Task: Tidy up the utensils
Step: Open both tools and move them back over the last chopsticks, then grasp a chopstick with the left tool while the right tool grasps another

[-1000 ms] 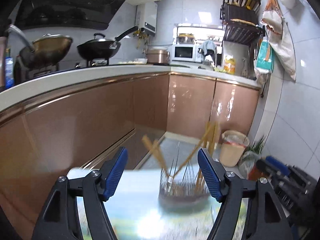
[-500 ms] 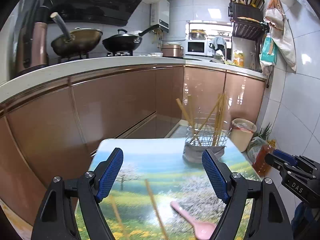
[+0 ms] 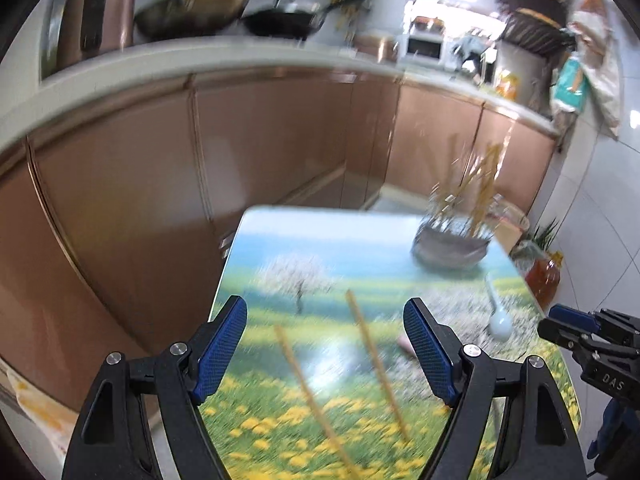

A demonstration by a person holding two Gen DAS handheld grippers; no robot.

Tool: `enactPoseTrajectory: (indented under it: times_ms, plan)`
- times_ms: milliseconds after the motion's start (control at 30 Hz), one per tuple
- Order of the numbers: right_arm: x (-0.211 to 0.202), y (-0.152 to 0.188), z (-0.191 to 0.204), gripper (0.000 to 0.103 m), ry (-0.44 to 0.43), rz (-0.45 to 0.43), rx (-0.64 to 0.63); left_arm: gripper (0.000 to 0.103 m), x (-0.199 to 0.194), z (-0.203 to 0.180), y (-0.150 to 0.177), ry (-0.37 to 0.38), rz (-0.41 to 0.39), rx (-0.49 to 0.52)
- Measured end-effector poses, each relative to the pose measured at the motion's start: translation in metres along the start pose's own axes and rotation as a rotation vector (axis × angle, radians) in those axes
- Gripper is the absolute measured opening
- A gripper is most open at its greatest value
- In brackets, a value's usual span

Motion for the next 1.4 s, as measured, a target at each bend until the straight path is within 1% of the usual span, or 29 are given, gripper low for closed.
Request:
enactPoseTrajectory:
  times_ms: [100, 167, 233, 333, 433, 533, 600, 667, 800, 867, 900, 933, 1000, 1033, 1067, 1167, 1200, 1233, 1333, 1400]
  plan:
    - [0.027, 0.002, 0.014, 0.03, -0.053, 0.078, -0.012, 0.078, 0.024, 0.021, 0.009, -0.015, 0.096, -0.003]
    - [0.05, 0.001, 0.023, 0.03, -0.083, 0.137, -0.02, 0.075, 0.044, 0.028, 0.02, -0.011, 0.175, 0.0]
    - [0.07, -0.001, 0.03, 0.03, -0.095, 0.179, -0.031, 0.069, 0.066, 0.031, 0.033, 0.008, 0.266, -0.014]
    - [0.106, -0.008, 0.037, 0.03, -0.11, 0.254, -0.048, 0.061, 0.098, 0.037, 0.051, 0.0, 0.379, -0.045]
    - [0.14, -0.016, 0.039, 0.029, -0.108, 0.323, -0.054, 0.058, 0.124, 0.038, 0.062, -0.003, 0.462, -0.075]
    - [0.175, -0.02, 0.037, 0.029, -0.099, 0.4, -0.065, 0.056, 0.14, 0.034, 0.07, -0.009, 0.516, -0.066]
    - [0.193, -0.022, 0.035, 0.029, -0.092, 0.435, -0.065, 0.055, 0.15, 0.031, 0.076, -0.025, 0.552, -0.05]
    - [0.209, -0.023, 0.031, 0.029, -0.092, 0.461, -0.056, 0.052, 0.159, 0.029, 0.083, -0.034, 0.59, -0.049]
    - [0.233, -0.02, 0.026, 0.029, -0.087, 0.506, -0.051, 0.051, 0.169, 0.029, 0.087, -0.031, 0.628, -0.061]
    - [0.241, -0.016, 0.023, 0.028, -0.079, 0.525, -0.056, 0.046, 0.172, 0.028, 0.089, -0.03, 0.642, -0.06]
    - [0.244, -0.015, 0.021, 0.024, -0.078, 0.53, -0.056, 0.042, 0.174, 0.027, 0.091, -0.029, 0.652, -0.059]
    - [0.246, -0.014, 0.02, 0.022, -0.079, 0.533, -0.054, 0.037, 0.176, 0.027, 0.094, -0.023, 0.667, -0.06]
    - [0.25, -0.011, 0.018, 0.017, -0.081, 0.539, -0.056, 0.036, 0.176, 0.026, 0.093, -0.031, 0.663, -0.049]
    - [0.253, -0.009, 0.018, 0.015, -0.08, 0.543, -0.059, 0.033, 0.176, 0.025, 0.093, -0.029, 0.665, -0.048]
    - [0.254, -0.005, 0.017, 0.011, -0.075, 0.553, -0.071, 0.031, 0.176, 0.025, 0.093, -0.032, 0.664, -0.046]
    - [0.257, -0.002, 0.022, 0.008, -0.076, 0.55, -0.086, 0.021, 0.175, 0.023, 0.092, -0.035, 0.663, -0.03]
    - [0.257, -0.001, 0.022, 0.007, -0.073, 0.552, -0.09, 0.014, 0.176, 0.022, 0.092, -0.04, 0.663, -0.016]
    - [0.256, 0.0, 0.022, 0.007, -0.07, 0.553, -0.09, 0.013, 0.176, 0.021, 0.092, -0.04, 0.662, -0.004]
    - [0.259, 0.002, 0.026, 0.007, -0.067, 0.547, -0.081, 0.012, 0.177, 0.018, 0.09, -0.044, 0.655, 0.018]
    - [0.258, 0.003, 0.025, 0.007, -0.072, 0.534, -0.067, 0.012, 0.178, 0.017, 0.09, -0.041, 0.649, 0.014]
Point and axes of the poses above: each gripper's, at about its wrist camera, not at the fingertips, and x roughly the way its jaws point, z to its left, y to its underside, the point moved 9 cm from there along x, roughly the way its jaws point, and after that the axes turned 9 degrees about -y, right-handed, at the moved point
